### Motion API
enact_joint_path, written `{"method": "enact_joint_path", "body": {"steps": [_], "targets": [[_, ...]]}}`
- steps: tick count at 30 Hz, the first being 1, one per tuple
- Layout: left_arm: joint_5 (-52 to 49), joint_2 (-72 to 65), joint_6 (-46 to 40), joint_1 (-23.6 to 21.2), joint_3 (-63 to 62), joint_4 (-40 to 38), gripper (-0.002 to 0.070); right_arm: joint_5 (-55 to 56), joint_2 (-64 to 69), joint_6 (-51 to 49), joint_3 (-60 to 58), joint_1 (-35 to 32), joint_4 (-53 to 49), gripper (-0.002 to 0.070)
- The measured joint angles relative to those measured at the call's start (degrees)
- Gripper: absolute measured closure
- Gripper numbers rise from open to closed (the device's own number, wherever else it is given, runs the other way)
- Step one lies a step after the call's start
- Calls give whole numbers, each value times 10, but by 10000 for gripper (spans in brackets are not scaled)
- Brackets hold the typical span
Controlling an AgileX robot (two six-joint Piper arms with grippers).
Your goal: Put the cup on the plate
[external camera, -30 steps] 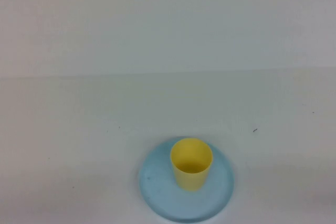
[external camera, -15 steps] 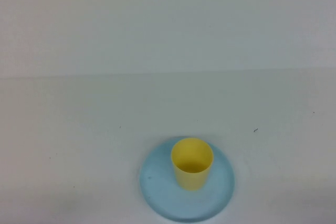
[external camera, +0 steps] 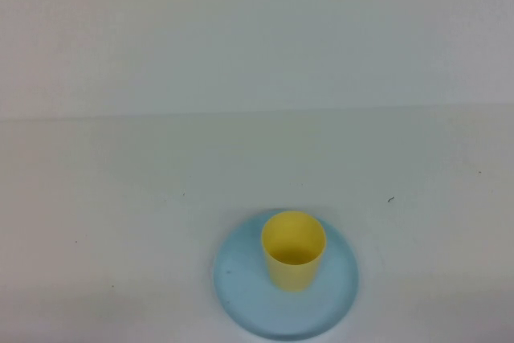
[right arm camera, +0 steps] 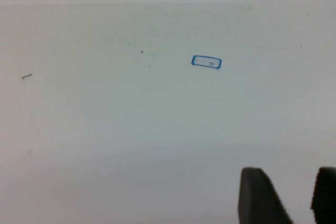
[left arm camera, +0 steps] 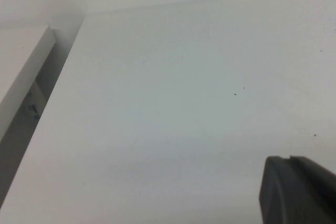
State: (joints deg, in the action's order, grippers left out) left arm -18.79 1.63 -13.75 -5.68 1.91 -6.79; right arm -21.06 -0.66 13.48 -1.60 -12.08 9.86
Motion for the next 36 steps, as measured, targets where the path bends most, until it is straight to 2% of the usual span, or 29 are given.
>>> {"method": "enact_joint_path", "body": {"steps": [19,26,36], "targets": [[0,0,-1,0,0,1,673,0,0,0,0,13,0,429],[0,0,-1,0,0,1,673,3,0,0,0,41,-83,429],[0,0,8,0,0,1,673,3,0,0,0,41,-94,429]]}}
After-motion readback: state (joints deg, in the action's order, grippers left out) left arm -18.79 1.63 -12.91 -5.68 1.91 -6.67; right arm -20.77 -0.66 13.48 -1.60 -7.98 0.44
